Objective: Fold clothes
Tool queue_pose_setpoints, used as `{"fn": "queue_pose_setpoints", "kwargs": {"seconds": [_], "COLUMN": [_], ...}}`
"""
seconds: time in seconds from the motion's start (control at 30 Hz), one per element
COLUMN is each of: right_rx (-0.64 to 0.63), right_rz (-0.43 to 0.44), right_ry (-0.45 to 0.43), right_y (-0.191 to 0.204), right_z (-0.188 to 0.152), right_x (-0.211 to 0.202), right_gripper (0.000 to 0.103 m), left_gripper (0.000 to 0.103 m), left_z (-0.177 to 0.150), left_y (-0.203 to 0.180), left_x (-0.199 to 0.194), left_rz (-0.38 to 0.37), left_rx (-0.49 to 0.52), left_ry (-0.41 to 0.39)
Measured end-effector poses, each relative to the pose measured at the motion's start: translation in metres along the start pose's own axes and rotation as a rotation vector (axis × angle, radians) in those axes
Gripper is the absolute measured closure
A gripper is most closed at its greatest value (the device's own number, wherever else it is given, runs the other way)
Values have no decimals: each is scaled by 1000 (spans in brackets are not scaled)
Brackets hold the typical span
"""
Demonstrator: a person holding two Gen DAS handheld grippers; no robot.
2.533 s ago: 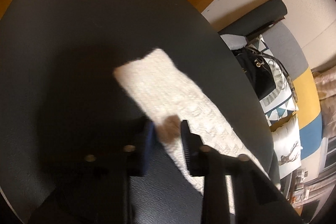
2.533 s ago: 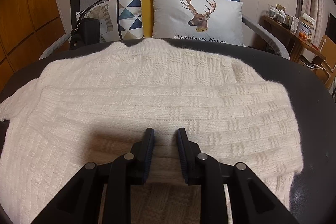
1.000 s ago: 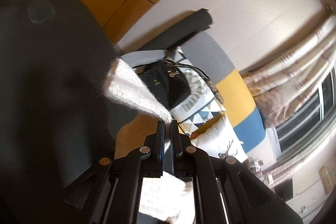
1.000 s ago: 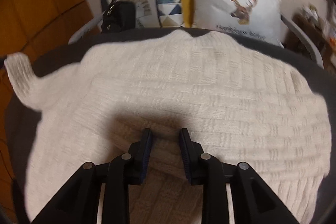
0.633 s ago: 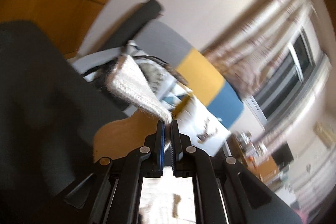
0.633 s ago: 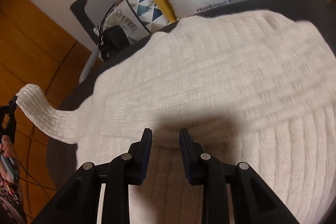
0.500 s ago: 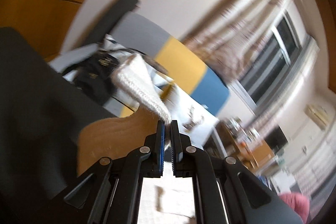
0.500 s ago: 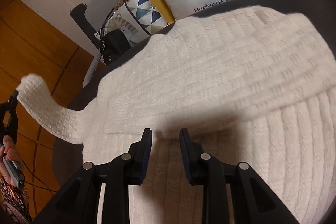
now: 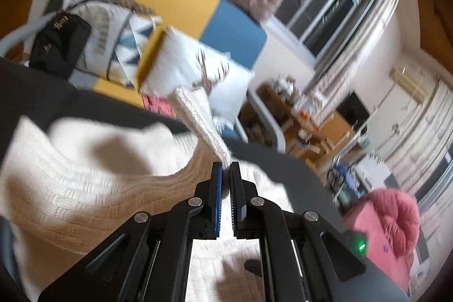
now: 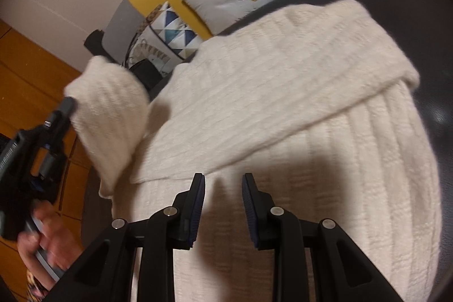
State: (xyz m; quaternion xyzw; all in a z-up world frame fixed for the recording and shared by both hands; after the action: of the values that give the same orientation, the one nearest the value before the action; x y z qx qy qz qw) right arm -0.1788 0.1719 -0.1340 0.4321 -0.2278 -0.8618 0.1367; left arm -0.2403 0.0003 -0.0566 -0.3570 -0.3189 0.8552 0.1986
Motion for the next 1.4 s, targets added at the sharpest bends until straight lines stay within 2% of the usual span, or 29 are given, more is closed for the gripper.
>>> {"fn": "queue_pose_setpoints", "kwargs": {"seconds": [0.17,0.37,0.43,0.47,0.63,0.73,0.83,0.93,1.07,1.13,1.2,1.37,1.4], "right_rx": [20,5,-3,-8,-53,-49,-39,-13,58,100,144,206,199], "right_rz": [-12,-27,-25,-23,-45,-46,-40,-29,-7,-12,-16,-9,-16], "right_ry": [-3,-10,-12,-15,-28,-24,-26,-30,-36,-27,-10,-20,-23], "right_y": [-11,-8,-6,-4,4,4,3,-1,-8,-12,-16,-16,-15], "right_z": [-3,-1,0,1,8,10,13,17,23,26,28,35,37], "right_x": [-3,-4,-4,-4,-6,-3,-2,0,5,11,18,25,25], "right_gripper": [76,76,76,76,76,76,76,75,74,74,74,74,81], "left_gripper": [99,94,83,71,60,55,48,47,47,47,47,47,47], "left_z": [-40,-58,-61,-63,-72,-67,-51,-31,-6,-3,-6,-12,-12], "left_y": [8,23,26,27,23,26,46,78,127,147,152,148,149], "left_x": [43,55,56,55,35,15,-10,-32,-48,-53,-59,-70,-69], "left_rz": [101,184,215,222,247,291,400,485,576,554,506,477,481], "left_rx": [61,132,148,151,216,256,287,251,136,53,20,36,27], "left_ry": [89,135,152,159,172,138,30,-55,-122,-124,-145,-200,-196]}}
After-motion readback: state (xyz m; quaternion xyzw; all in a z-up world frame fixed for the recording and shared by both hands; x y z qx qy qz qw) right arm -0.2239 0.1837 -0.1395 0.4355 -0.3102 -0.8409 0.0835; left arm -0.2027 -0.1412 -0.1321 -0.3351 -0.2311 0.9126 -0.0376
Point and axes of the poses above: each gripper's, at about its wrist camera, not at the fingertips, and x roughly the way its jaws point, y to its left, z to its top, the point moved 4 cm from there along x, roughly the way its jaws point, and after that the axes turned 14 degrees about -x, right-handed, at the moved point
